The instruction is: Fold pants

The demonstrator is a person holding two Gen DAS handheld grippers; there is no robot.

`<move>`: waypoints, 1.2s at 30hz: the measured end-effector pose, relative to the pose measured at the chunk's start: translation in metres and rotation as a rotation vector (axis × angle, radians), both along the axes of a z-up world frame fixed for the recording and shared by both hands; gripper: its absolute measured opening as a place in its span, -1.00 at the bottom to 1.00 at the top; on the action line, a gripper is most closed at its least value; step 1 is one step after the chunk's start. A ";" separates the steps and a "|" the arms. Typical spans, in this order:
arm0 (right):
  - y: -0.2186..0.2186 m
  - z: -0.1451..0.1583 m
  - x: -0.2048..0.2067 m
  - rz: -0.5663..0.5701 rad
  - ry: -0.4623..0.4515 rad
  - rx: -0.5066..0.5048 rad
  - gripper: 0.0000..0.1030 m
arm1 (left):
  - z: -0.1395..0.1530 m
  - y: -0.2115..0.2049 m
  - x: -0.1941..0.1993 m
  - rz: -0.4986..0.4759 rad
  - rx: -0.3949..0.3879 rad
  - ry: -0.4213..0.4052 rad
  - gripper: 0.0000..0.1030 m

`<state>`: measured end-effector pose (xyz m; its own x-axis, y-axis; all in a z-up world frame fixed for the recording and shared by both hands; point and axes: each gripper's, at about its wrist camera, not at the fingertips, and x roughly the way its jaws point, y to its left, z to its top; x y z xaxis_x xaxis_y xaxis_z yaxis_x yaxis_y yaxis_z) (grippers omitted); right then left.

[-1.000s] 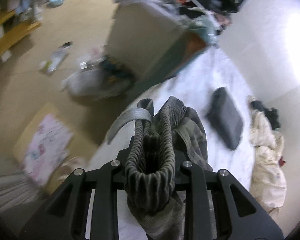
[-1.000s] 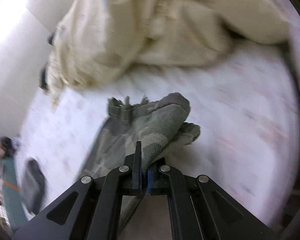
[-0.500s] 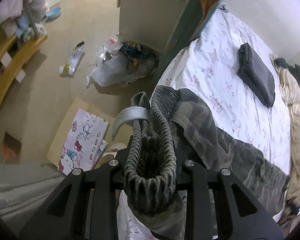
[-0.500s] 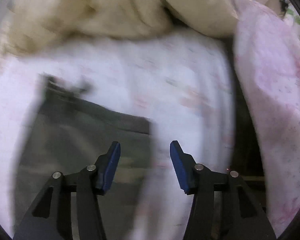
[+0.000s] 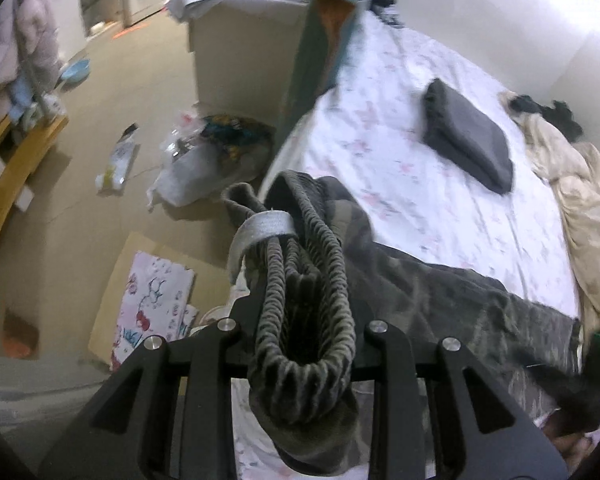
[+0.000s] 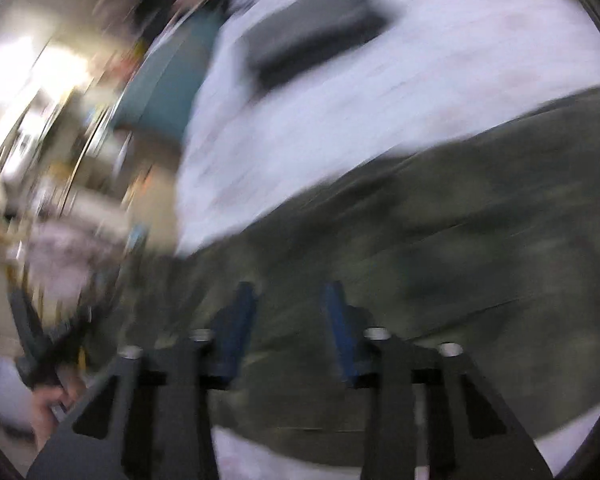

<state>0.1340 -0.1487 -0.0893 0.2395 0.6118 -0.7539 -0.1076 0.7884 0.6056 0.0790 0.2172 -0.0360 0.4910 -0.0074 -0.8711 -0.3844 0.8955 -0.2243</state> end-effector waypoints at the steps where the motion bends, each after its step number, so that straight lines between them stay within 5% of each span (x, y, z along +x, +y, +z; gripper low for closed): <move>1: 0.032 -0.009 -0.004 0.074 0.014 -0.018 -0.59 | 0.002 -0.004 0.000 -0.012 0.004 -0.006 -0.54; 5: 0.126 -0.053 -0.020 0.231 0.072 -0.070 -0.63 | 0.004 -0.016 0.007 -0.063 0.026 -0.015 -0.54; 9: 0.162 -0.099 -0.024 0.275 0.199 -0.121 -0.74 | -0.005 -0.023 0.013 -0.108 -0.031 0.016 -0.55; 12: 0.153 -0.099 -0.015 0.283 0.266 -0.074 -0.77 | -0.001 -0.029 0.015 -0.118 -0.004 0.002 -0.55; 18: 0.072 -0.041 -0.022 0.236 0.149 -0.024 -0.55 | 0.003 -0.040 0.013 -0.135 0.027 -0.013 -0.55; 21: 0.008 -0.011 -0.032 0.153 0.086 -0.047 0.51 | 0.006 -0.051 0.009 -0.158 0.067 -0.036 -0.55; 24: -0.061 0.011 -0.040 0.058 0.031 -0.040 0.55 | 0.015 -0.075 0.006 -0.193 0.163 -0.058 -0.55; 29: -0.153 0.023 -0.045 -0.171 -0.064 -0.017 0.56 | 0.028 -0.181 0.002 -0.376 0.358 -0.103 -0.54; 33: -0.212 0.015 -0.042 -0.416 -0.018 0.221 0.56 | -0.010 -0.288 -0.003 -0.631 0.435 -0.051 -0.53; 36: -0.231 0.012 -0.040 -0.481 -0.007 0.238 0.56 | -0.055 -0.341 -0.012 -0.772 0.491 0.044 -0.53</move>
